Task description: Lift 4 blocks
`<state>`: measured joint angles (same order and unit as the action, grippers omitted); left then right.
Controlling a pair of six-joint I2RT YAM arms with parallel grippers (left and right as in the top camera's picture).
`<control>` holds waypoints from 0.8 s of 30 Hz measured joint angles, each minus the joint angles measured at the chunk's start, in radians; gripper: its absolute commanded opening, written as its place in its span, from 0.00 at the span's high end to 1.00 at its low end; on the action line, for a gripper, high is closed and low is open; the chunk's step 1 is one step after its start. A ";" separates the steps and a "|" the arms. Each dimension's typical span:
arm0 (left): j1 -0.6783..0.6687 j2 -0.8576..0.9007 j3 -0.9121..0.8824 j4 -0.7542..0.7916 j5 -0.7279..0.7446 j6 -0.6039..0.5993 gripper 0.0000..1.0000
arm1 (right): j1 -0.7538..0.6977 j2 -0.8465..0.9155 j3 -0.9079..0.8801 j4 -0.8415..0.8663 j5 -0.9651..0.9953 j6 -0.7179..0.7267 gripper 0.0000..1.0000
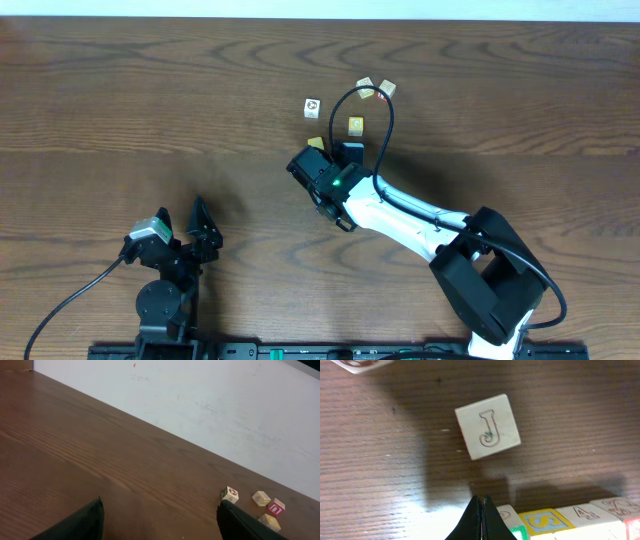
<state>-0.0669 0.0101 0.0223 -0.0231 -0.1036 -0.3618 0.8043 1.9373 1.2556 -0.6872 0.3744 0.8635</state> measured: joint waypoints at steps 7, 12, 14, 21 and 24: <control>0.000 0.000 0.000 0.000 0.000 0.000 0.27 | 0.000 0.000 0.000 -0.026 0.000 0.022 0.99; 0.000 0.000 0.000 0.000 0.000 0.000 0.27 | 0.000 0.000 0.000 -0.043 0.000 0.045 0.99; 0.000 0.000 0.000 0.000 0.000 0.000 0.27 | 0.000 0.000 0.000 -0.051 0.000 0.052 0.99; 0.000 0.000 0.000 0.000 0.000 0.000 0.27 | 0.000 0.000 0.000 -0.045 0.000 0.064 0.99; 0.000 0.000 0.000 0.000 0.000 0.000 0.27 | 0.000 0.000 0.000 0.010 -0.003 0.029 0.99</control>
<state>-0.0669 0.0101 0.0223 -0.0231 -0.1040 -0.3622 0.8043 1.9373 1.2556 -0.6769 0.3714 0.8921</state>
